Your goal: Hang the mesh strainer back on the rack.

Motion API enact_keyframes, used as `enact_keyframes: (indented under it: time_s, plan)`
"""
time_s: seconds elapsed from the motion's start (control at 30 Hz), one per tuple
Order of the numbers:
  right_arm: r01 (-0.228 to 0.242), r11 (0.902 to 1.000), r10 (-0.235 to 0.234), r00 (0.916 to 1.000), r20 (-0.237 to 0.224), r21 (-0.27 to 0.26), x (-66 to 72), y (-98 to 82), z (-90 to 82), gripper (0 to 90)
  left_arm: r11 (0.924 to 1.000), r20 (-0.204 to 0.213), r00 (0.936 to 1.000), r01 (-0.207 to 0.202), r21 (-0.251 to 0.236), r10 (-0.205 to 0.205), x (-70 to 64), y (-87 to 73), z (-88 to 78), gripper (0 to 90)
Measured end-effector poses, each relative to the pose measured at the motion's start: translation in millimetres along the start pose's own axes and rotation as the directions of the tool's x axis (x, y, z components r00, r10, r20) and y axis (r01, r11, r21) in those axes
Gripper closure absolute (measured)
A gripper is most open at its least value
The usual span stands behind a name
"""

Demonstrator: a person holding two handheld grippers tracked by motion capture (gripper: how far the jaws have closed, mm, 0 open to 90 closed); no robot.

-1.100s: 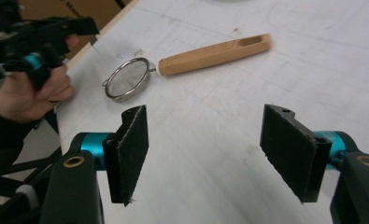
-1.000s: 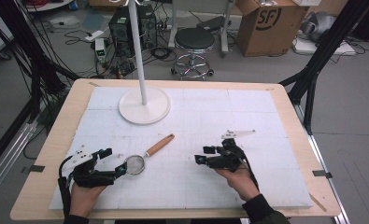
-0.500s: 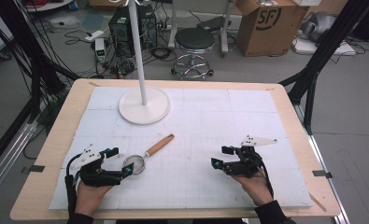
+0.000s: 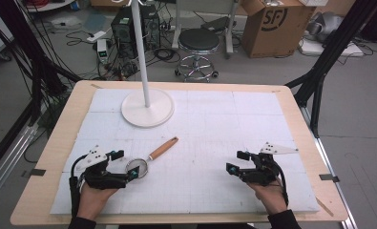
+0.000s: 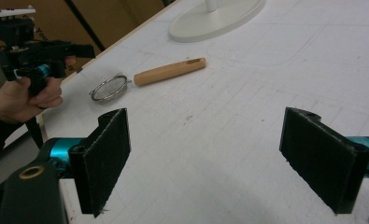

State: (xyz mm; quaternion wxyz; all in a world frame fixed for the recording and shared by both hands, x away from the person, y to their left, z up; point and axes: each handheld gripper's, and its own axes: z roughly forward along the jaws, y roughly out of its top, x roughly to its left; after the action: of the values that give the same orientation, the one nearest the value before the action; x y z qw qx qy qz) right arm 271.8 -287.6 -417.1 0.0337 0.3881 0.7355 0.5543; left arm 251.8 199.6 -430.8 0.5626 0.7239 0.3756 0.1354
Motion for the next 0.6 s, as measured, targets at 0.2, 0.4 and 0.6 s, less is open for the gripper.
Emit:
enact_keyframes:
  time_s: [0.2,0.4,0.6]
  plan:
    - [0.002,1.0,-0.002,0.9999,0.011,0.003,-3.3,-0.2,0.2,15.7,0.9995,0.008,0.9998,0.016,0.029,-0.016,2.2,14.5,13.8,17.4]
    - [-0.004,1.0,0.004,0.9999,0.012,0.003,-3.4,-0.3,-0.3,15.7,0.9965,0.007,1.0,-0.005,0.083,0.004,1.6,22.2,27.1,18.1]
    - [-0.001,1.0,0.001,0.9997,0.023,0.0,-4.1,-1.0,-1.6,15.7,0.9875,0.008,0.9999,0.012,0.157,-0.014,4.0,29.0,45.6,23.8]
